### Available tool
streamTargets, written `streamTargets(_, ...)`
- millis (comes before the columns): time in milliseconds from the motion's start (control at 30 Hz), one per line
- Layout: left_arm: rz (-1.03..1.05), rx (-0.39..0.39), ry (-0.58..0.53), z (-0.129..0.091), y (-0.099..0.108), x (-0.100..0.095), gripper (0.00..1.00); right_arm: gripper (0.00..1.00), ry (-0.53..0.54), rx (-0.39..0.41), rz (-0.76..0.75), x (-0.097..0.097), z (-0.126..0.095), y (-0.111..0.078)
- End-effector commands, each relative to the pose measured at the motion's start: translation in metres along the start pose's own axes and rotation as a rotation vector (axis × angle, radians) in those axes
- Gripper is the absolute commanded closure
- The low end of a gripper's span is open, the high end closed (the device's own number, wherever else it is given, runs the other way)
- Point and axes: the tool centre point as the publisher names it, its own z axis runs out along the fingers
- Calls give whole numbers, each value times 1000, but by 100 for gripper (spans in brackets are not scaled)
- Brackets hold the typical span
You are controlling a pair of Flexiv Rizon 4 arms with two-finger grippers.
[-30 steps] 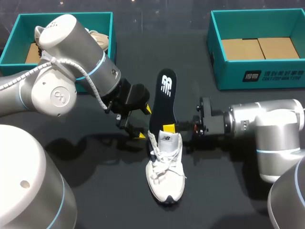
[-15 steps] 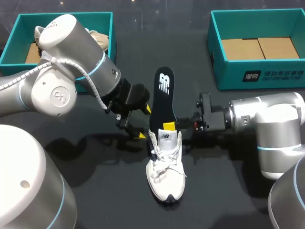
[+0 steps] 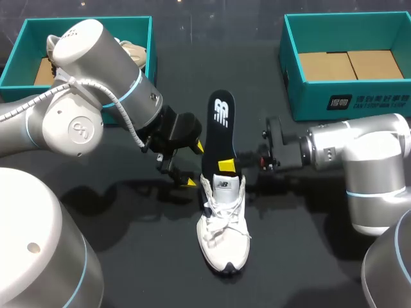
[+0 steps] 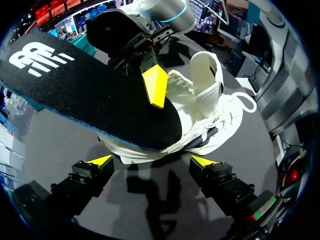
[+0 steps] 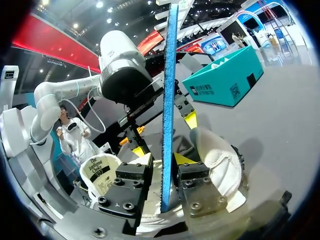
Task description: Take the shoe out of the shoebox, open the shoe tongue, remove and reinsert the insole, then place the shoe into the shoebox
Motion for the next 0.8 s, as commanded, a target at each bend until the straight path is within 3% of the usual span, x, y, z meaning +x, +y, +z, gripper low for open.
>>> streamTargets(33,0,1,-1,0,1,1,0,76,1,27,-10,1,0,10)
streamTargets(433,0,1,-1,0,1,1,0,80,-1,48,-55,-4,-2,34)
streamTargets(467,0,1,-1,0,1,1,0,82,0,47,-56,-5,-2,35)
streamTargets(533,0,1,-1,0,1,1,0,100,3,43,-52,-8,-3,37)
streamTargets(800,0,1,-1,0,1,1,0,100,22,32,-7,-13,-1,22)
